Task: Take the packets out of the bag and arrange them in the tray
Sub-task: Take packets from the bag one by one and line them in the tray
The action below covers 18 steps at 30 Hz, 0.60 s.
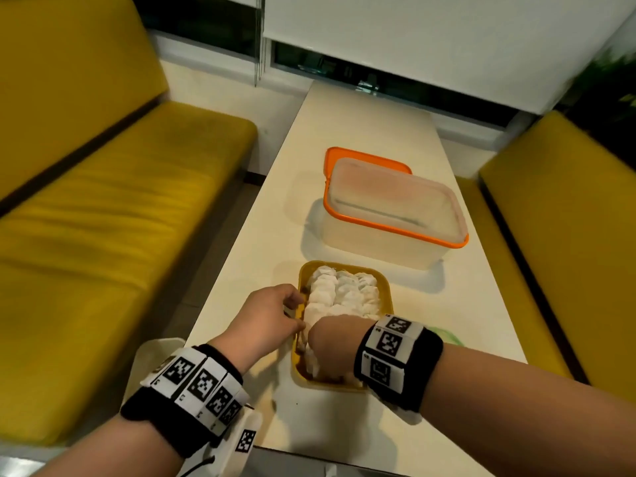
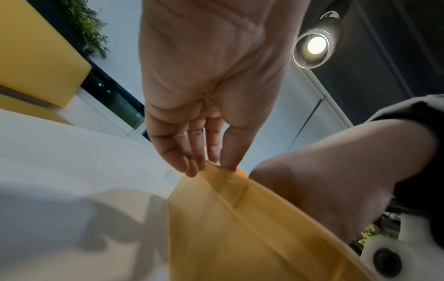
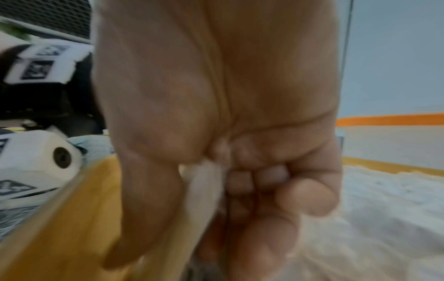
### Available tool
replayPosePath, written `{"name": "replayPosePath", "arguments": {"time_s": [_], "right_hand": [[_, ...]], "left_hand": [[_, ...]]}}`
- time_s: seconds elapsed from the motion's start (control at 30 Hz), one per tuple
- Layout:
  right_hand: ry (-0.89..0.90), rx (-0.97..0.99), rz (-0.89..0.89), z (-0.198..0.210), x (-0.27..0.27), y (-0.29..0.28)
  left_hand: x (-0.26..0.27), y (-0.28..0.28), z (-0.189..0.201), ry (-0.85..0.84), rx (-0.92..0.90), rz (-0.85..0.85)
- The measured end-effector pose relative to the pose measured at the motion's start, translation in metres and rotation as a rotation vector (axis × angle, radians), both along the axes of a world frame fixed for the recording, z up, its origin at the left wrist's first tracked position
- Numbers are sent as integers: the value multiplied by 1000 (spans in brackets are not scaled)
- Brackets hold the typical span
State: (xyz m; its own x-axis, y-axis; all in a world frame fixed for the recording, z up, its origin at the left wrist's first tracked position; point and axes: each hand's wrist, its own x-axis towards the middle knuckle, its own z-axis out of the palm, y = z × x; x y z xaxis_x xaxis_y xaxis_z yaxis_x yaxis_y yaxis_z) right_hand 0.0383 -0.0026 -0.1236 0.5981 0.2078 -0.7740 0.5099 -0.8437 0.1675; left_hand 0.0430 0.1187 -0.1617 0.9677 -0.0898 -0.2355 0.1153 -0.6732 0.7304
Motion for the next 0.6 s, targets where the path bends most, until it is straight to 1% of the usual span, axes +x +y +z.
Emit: {"name": "replayPosePath", "arguments": {"time_s": [0.07, 0.17, 0.27, 0.33, 0.37, 0.43, 0.5, 0.57, 0.6], "right_hand": [[-12, 49, -25, 17, 3, -3], [-176, 256, -65, 37, 3, -18], [-297, 546, -227, 58, -6, -49], [-367, 699, -363, 69, -16, -83], [-404, 739, -433, 70, -22, -102], [-468, 726, -579, 63, -36, -146], [-478, 622, -722, 45, -51, -189], [-458, 519, -829, 26, -63, -219], [-459, 499, -873, 18, -68, -228]], "left_hand": [[1, -1, 2, -6, 55, -25], [2, -5, 11, -21, 155, -44], [0, -16, 26, -101, 258, -70], [-3, -29, 38, -171, 255, -111], [-5, -37, 43, -199, 238, -140], [-11, -58, 53, -223, 183, -200], [-17, -83, 58, -237, 131, -247], [-20, -105, 59, -256, 138, -287], [-20, -113, 58, -259, 147, -299]]}}
